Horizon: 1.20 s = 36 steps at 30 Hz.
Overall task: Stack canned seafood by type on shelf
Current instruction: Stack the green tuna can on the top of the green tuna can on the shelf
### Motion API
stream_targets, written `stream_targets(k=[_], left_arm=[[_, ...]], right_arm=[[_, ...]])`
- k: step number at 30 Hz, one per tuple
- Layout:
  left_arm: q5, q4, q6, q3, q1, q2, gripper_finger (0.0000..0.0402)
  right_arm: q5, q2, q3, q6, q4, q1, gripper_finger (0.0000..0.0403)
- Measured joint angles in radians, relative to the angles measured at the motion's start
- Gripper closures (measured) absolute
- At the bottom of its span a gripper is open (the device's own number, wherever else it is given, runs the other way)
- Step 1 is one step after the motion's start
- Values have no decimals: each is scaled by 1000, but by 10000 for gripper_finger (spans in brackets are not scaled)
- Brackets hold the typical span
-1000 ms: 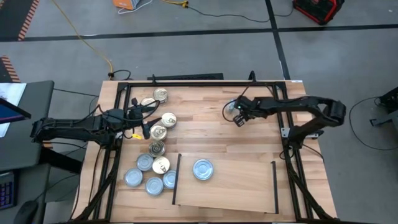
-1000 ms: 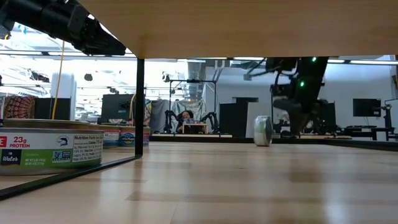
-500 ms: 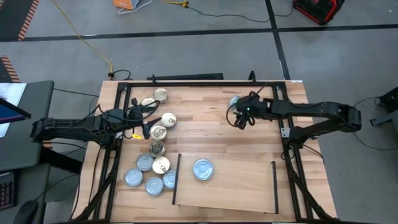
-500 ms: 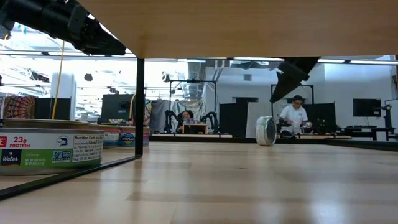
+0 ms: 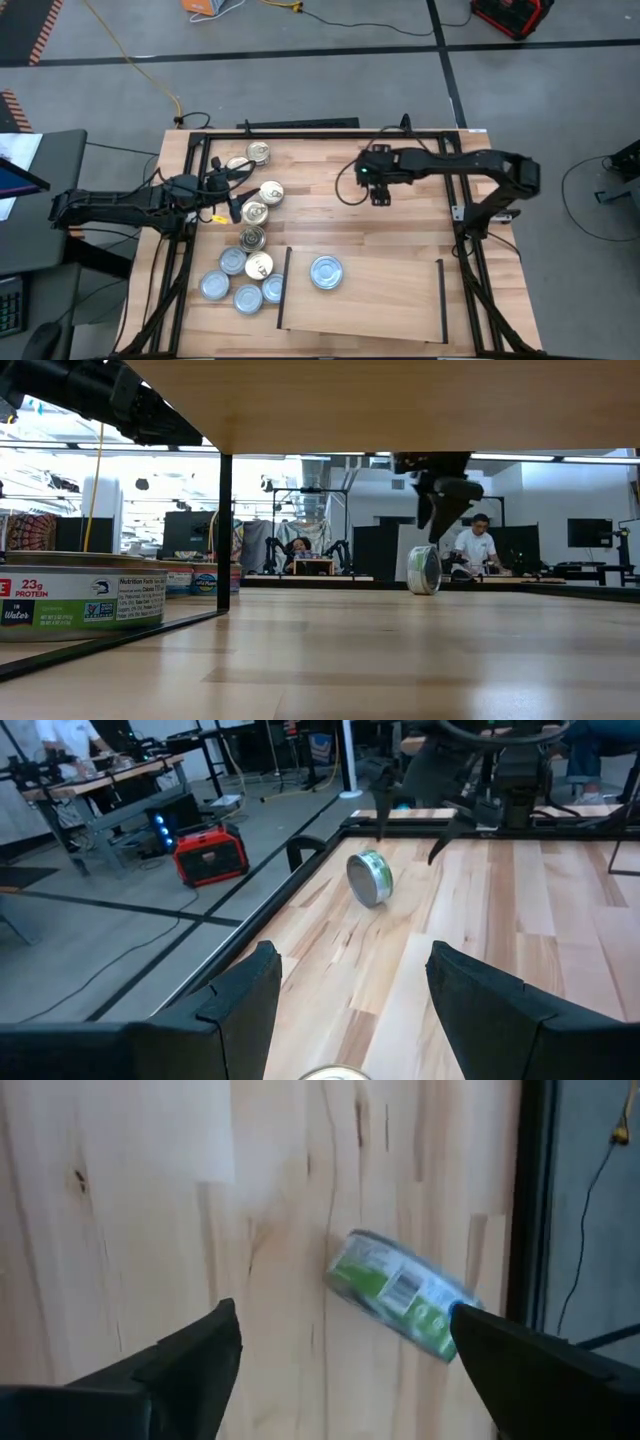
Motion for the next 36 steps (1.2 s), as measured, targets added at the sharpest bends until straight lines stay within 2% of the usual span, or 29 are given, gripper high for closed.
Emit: stream_targets(k=[8, 16, 26, 32, 36], left_arm=[[0, -19, 6, 0, 0, 0, 162], [0, -25, 20, 0, 0, 0, 162], [0, -30, 27, 0, 0, 0, 162], [0, -30, 26, 0, 0, 0, 162], [0, -31, 25, 0, 0, 0, 162]], right_arm=[[3, 112, 117, -139, -94, -2, 14], [13, 183, 131, -317, -109, -2, 14], [52, 178, 132, -409, -111, -20, 14], [56, 182, 132, -592, -86, -74, 14], [28, 189, 133, -596, -78, -88, 14]])
